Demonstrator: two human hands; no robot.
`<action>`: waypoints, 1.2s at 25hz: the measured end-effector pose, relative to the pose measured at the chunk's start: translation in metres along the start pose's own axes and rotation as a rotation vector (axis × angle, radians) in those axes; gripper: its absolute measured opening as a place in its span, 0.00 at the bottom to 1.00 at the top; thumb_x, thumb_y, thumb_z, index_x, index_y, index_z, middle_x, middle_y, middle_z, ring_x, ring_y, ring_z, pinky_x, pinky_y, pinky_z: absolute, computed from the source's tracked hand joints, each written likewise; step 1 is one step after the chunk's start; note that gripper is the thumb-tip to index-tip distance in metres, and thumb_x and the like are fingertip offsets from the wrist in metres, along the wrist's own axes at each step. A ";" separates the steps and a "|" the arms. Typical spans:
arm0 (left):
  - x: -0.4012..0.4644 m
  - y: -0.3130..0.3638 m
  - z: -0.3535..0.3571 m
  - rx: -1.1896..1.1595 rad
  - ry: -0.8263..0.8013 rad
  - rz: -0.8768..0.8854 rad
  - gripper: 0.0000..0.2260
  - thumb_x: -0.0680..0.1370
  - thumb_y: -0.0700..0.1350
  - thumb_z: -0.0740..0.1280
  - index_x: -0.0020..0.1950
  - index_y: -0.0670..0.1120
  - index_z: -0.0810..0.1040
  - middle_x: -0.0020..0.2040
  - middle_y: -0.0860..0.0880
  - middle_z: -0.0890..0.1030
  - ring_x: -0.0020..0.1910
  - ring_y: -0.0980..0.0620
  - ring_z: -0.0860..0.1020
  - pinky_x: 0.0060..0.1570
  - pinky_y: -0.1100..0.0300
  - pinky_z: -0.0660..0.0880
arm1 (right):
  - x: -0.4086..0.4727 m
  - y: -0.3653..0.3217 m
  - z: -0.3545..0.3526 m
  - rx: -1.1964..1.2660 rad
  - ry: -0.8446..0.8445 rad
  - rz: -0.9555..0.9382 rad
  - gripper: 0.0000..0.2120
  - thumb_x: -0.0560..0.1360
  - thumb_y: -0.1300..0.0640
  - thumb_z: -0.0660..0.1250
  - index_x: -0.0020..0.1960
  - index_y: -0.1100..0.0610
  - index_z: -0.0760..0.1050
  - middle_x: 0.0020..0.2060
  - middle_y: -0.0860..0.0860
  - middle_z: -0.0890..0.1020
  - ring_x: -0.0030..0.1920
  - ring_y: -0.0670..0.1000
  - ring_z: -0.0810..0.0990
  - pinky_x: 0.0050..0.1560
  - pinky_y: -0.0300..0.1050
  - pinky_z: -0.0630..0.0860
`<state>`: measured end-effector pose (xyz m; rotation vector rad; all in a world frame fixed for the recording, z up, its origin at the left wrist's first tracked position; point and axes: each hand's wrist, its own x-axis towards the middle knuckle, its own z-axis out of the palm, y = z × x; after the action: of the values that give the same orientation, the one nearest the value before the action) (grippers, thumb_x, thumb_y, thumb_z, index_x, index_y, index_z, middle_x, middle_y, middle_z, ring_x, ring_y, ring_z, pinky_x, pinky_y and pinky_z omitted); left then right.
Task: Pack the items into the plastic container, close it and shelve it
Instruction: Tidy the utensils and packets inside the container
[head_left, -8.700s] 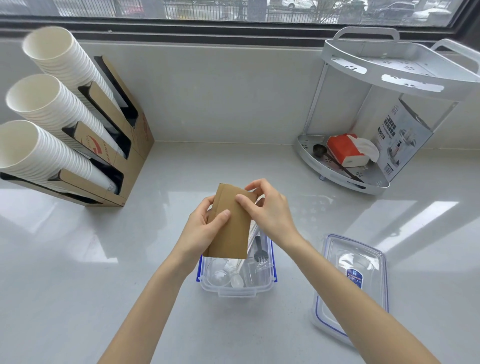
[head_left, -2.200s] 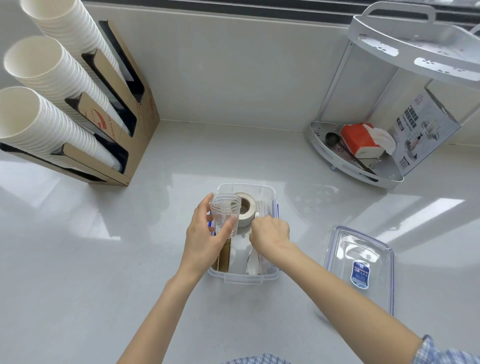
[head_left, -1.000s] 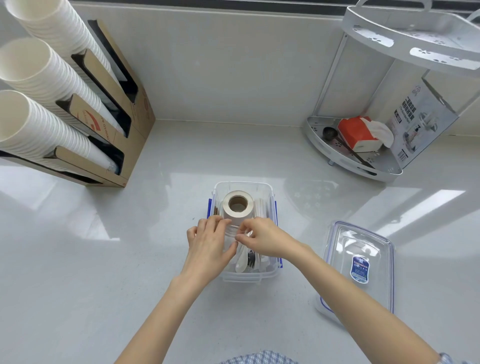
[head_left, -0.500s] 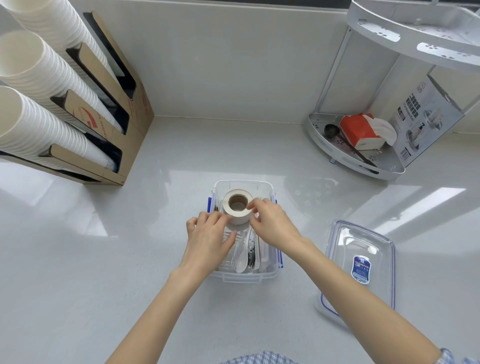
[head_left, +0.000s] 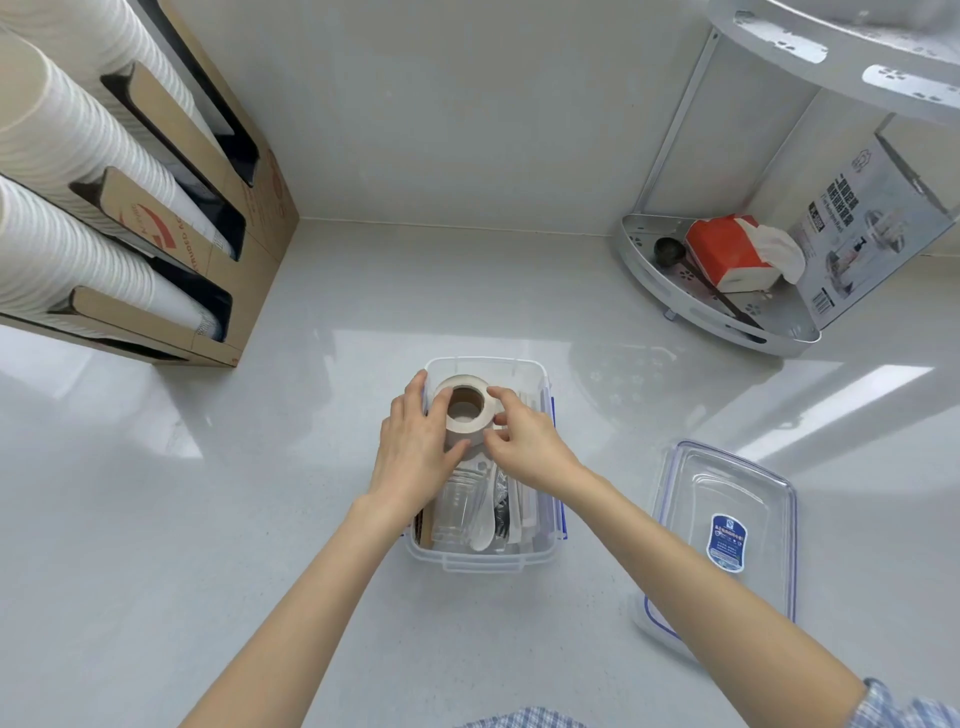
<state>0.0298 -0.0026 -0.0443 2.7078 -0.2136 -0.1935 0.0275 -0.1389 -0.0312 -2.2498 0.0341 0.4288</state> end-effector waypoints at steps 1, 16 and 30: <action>-0.001 0.001 -0.001 0.001 -0.007 -0.010 0.25 0.74 0.50 0.64 0.69 0.47 0.60 0.74 0.41 0.52 0.69 0.42 0.59 0.63 0.49 0.61 | 0.000 0.000 -0.001 -0.021 -0.016 -0.015 0.24 0.75 0.60 0.56 0.70 0.54 0.58 0.54 0.61 0.79 0.48 0.54 0.78 0.45 0.40 0.70; -0.013 0.046 0.034 0.325 -0.204 0.099 0.15 0.76 0.47 0.59 0.59 0.41 0.67 0.57 0.41 0.77 0.55 0.41 0.75 0.56 0.50 0.65 | -0.036 0.040 -0.020 0.207 0.244 0.150 0.16 0.76 0.54 0.59 0.63 0.56 0.67 0.57 0.54 0.75 0.43 0.49 0.75 0.42 0.38 0.70; -0.008 0.041 0.036 0.290 -0.180 0.059 0.16 0.74 0.43 0.60 0.60 0.42 0.63 0.51 0.43 0.81 0.52 0.42 0.76 0.52 0.51 0.63 | -0.037 0.045 -0.014 0.233 0.235 0.136 0.15 0.77 0.52 0.58 0.61 0.56 0.69 0.50 0.49 0.74 0.42 0.47 0.75 0.43 0.41 0.75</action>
<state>0.0109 -0.0520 -0.0590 2.9662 -0.4015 -0.4191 -0.0109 -0.1834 -0.0439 -2.0621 0.3431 0.2167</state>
